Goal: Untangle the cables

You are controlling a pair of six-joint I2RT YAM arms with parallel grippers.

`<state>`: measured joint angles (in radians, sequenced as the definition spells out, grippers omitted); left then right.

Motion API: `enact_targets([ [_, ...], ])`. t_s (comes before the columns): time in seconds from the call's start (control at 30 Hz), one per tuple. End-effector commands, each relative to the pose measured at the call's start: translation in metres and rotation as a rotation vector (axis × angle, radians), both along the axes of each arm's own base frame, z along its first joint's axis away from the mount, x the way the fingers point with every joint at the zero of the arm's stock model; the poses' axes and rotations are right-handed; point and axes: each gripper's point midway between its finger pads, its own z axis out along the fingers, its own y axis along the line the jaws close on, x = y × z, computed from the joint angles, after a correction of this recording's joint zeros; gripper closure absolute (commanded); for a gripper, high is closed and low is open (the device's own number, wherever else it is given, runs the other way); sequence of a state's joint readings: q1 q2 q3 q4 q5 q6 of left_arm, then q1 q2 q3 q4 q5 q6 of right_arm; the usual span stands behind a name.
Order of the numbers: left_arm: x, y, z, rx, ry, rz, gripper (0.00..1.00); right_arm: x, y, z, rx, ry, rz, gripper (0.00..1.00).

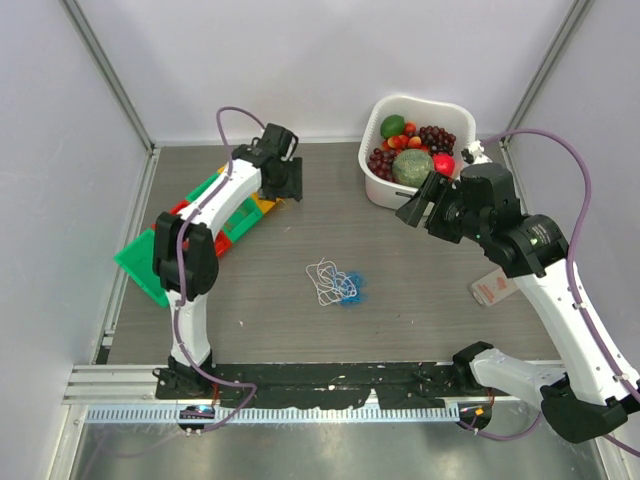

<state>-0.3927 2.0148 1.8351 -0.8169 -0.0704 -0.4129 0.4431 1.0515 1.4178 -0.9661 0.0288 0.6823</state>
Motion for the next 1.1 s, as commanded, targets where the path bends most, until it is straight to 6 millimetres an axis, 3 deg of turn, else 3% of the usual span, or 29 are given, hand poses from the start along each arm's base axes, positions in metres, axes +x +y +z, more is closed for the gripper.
enact_targets([
  [0.0, 0.019, -0.011, -0.005, -0.004, -0.054, -0.032, 0.35, -0.002, 0.000, 0.013, 0.017, -0.052, 0.017, 0.28],
  [0.13, 0.031, -0.005, -0.030, 0.061, -0.008, 0.026, 0.39, -0.005, -0.001, 0.013, 0.022, -0.054, 0.017, 0.28],
  [0.27, 0.039, 0.005, -0.040, 0.115, 0.001, 0.108, 0.45, -0.006, -0.003, 0.013, 0.007, -0.052, 0.018, 0.28],
  [0.53, 0.047, 0.002, -0.061, 0.159, 0.022, 0.148, 0.52, -0.004, -0.003, 0.010, -0.003, -0.043, 0.018, 0.29],
  [0.77, 0.058, 0.007, -0.051, 0.213, -0.043, 0.168, 0.78, -0.003, -0.003, 0.006, -0.003, -0.033, 0.006, 0.29],
  [1.07, 0.069, 0.008, -0.032, 0.242, -0.104, 0.127, 1.00, 0.001, -0.002, 0.004, -0.006, -0.026, 0.004, 0.29],
])
